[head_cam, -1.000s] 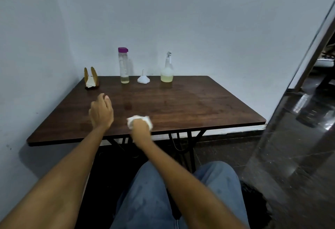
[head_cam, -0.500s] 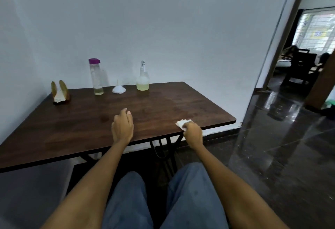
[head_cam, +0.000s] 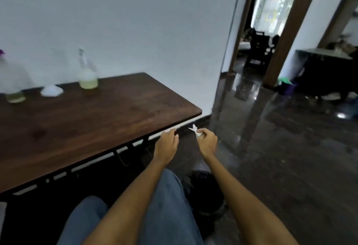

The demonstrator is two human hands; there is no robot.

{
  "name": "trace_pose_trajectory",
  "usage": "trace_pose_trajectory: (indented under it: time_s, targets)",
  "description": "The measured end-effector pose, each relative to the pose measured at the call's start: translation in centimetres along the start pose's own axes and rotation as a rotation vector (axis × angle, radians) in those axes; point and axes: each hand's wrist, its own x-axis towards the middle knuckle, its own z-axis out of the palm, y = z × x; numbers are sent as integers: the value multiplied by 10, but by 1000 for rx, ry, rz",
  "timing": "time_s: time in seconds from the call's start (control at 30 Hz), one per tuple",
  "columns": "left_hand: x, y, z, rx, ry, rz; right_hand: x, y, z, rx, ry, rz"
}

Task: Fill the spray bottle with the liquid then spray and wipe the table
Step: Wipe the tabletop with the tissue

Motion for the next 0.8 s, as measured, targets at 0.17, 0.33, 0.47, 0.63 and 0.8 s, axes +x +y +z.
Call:
trace_pose_trajectory:
  time_s: [0.17,0.33,0.47,0.63,0.8]
  targets:
    - [-1,3,62,48,-250,-17,7,83,-29,-56,-53,151]
    - [-3,6,117,82,-427,-25,3,150,-41,-81,-90,328]
    - [-3,0,158,122,-529,-92,0,188,-32,-99,-74,400]
    - [3,-11,192,141,-579,-215,6,212,-14,-153,-91,370]
    - [14,-24,202,134,-591,-276,17,233,12,-177,-222,374]
